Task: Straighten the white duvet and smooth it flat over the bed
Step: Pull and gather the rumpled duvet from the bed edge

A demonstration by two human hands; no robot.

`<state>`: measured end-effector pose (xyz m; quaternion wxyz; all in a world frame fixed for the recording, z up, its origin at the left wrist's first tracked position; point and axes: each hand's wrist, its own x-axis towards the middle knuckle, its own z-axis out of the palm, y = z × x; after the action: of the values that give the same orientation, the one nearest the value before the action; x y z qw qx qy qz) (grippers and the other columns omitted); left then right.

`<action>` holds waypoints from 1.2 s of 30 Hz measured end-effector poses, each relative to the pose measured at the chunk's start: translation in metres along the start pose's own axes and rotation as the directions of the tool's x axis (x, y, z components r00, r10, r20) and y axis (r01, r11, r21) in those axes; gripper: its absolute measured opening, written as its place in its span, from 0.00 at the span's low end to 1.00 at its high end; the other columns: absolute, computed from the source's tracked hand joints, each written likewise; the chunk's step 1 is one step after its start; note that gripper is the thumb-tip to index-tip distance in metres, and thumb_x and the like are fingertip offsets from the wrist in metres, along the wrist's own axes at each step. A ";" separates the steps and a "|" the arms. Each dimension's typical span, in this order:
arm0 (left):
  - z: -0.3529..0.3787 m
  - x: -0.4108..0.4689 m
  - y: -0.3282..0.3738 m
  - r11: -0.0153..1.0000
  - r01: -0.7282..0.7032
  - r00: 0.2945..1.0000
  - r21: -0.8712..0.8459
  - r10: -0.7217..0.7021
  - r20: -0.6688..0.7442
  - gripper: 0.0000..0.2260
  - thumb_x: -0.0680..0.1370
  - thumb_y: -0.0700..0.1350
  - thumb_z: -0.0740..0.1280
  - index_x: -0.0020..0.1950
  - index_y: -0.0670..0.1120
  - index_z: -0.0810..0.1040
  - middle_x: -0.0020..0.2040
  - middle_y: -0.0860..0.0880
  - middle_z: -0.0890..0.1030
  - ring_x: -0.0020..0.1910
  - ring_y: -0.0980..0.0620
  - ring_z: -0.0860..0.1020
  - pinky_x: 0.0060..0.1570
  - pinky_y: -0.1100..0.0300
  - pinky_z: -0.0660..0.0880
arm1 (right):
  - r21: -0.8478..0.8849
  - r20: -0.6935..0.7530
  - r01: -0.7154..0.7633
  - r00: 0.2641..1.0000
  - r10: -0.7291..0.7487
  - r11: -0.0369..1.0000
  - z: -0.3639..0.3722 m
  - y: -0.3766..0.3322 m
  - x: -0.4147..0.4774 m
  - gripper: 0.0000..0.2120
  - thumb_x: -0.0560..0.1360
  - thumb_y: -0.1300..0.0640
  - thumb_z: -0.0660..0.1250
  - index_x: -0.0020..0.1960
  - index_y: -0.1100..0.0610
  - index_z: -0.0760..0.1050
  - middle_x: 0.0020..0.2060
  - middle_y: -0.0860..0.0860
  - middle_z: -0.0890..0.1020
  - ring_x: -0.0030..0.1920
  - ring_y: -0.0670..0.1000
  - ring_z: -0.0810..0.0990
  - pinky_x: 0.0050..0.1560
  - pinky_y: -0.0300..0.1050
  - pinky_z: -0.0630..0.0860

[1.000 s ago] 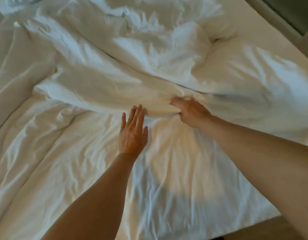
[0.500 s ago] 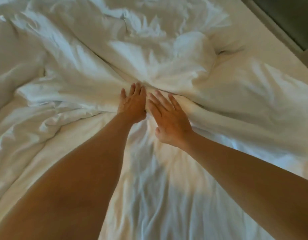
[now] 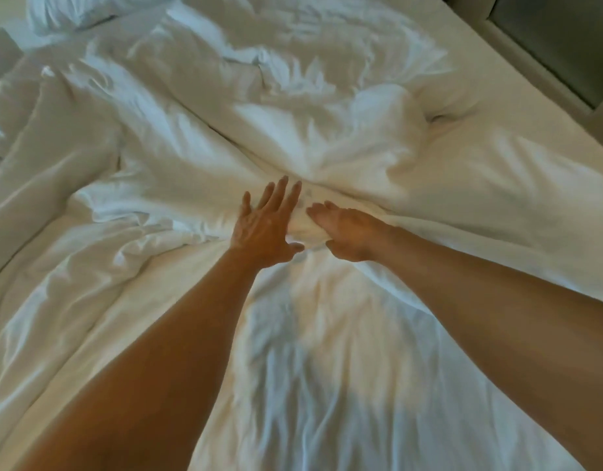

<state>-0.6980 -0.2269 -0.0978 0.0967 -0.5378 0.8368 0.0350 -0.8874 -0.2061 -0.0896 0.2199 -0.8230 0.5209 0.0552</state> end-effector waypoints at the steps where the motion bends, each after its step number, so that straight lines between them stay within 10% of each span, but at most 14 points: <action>1: 0.005 -0.002 -0.002 1.000 0.020 1.000 0.019 -0.020 -0.013 0.46 0.71 0.58 0.70 0.79 0.50 0.46 0.78 0.44 0.56 0.76 0.43 0.58 0.73 0.41 0.54 | 0.038 0.027 -0.016 1.000 0.015 0.999 0.001 -0.001 -0.003 0.27 0.80 0.58 0.60 0.77 0.55 0.56 0.72 0.57 0.66 0.71 0.58 0.67 0.67 0.53 0.67; 4: -0.003 0.000 -0.007 0.998 0.065 0.997 -0.003 -0.065 -0.052 0.25 0.73 0.42 0.65 0.70 0.49 0.69 0.57 0.40 0.79 0.56 0.39 0.77 0.58 0.48 0.72 | 0.131 -0.011 -0.069 0.997 0.071 0.989 0.000 -0.001 -0.013 0.26 0.80 0.49 0.62 0.76 0.49 0.61 0.69 0.57 0.72 0.66 0.59 0.72 0.65 0.50 0.68; 10: -0.031 -0.036 -0.011 0.998 -0.050 0.995 -0.046 0.053 0.079 0.17 0.71 0.35 0.62 0.58 0.46 0.79 0.52 0.45 0.81 0.53 0.43 0.78 0.50 0.55 0.72 | 0.036 -0.202 -0.074 0.976 0.080 0.997 0.016 -0.022 -0.029 0.50 0.66 0.27 0.65 0.78 0.49 0.50 0.78 0.48 0.52 0.78 0.49 0.47 0.75 0.55 0.51; 17: 0.004 -0.127 0.017 1.000 0.028 0.998 -0.012 -0.028 0.064 0.09 0.77 0.44 0.64 0.57 0.48 0.76 0.50 0.45 0.81 0.51 0.42 0.80 0.50 0.53 0.73 | -0.153 -0.064 -0.123 0.991 0.114 0.981 0.045 -0.065 -0.073 0.30 0.76 0.63 0.61 0.76 0.57 0.55 0.77 0.53 0.57 0.77 0.55 0.53 0.67 0.56 0.66; 25: 0.051 -0.238 0.069 0.990 0.053 0.999 -0.128 -0.051 0.019 0.20 0.58 0.50 0.79 0.47 0.48 0.79 0.36 0.51 0.80 0.35 0.48 0.79 0.33 0.56 0.72 | -0.196 0.086 -0.104 0.989 0.123 0.975 0.103 -0.112 -0.166 0.33 0.78 0.66 0.56 0.79 0.58 0.48 0.79 0.53 0.51 0.78 0.59 0.50 0.69 0.53 0.63; 36: 0.047 -0.241 0.100 0.996 0.074 0.940 -0.055 -0.088 -0.330 0.36 0.67 0.53 0.71 0.73 0.46 0.66 0.66 0.42 0.69 0.61 0.42 0.70 0.61 0.38 0.63 | -0.249 -0.386 -0.233 0.914 0.125 0.940 0.115 -0.050 -0.197 0.32 0.69 0.65 0.60 0.74 0.59 0.64 0.76 0.58 0.61 0.77 0.57 0.57 0.73 0.57 0.52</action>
<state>-0.6859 0.0374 -0.1001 -0.0557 -0.5721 0.8172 -0.0428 -0.9164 0.0241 -0.1151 -0.0095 -0.7903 0.6126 -0.0024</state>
